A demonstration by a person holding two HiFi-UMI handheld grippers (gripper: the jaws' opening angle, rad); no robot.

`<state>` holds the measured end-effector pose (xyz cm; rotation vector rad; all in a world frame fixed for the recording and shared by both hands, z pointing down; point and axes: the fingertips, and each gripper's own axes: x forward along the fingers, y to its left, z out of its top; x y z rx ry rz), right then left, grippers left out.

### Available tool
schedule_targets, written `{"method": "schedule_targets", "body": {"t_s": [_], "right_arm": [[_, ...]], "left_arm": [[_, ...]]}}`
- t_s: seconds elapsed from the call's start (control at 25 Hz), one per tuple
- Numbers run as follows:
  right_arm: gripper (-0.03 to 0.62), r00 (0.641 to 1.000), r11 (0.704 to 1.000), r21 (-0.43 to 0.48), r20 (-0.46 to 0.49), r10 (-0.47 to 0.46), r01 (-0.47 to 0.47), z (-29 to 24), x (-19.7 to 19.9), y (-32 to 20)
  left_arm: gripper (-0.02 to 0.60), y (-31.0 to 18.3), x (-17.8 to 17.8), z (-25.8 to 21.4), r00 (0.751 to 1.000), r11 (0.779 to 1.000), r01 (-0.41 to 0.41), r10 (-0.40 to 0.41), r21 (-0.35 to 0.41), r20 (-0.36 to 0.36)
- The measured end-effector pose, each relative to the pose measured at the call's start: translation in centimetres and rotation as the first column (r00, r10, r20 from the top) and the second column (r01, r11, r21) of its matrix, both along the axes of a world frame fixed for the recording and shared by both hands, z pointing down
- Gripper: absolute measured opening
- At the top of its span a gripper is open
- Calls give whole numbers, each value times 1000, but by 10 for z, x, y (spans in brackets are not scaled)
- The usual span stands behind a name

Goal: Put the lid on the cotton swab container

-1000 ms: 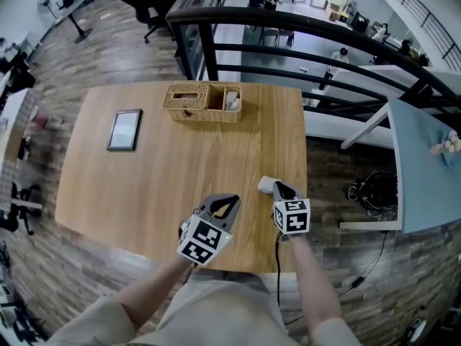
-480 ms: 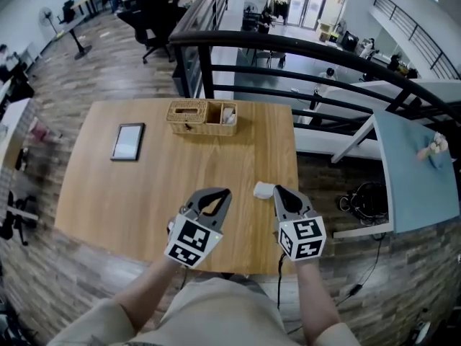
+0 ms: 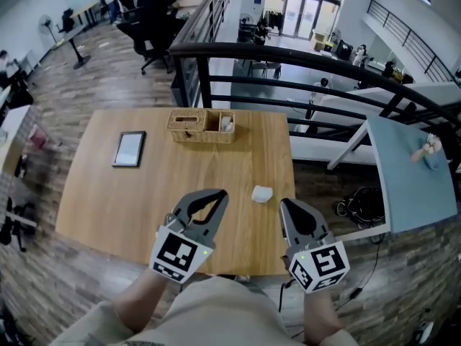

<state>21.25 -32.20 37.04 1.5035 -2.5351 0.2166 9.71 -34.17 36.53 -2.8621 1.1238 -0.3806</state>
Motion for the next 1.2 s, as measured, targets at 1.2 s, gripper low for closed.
{"method": "schedule_targets", "body": {"t_s": [1.2], "right_arm": [[26,999,1000,6,41,-12,12,-16,6,39]], "left_arm": [[23,22,-11,6,1000,1000,9,-9,-13,0]]}}
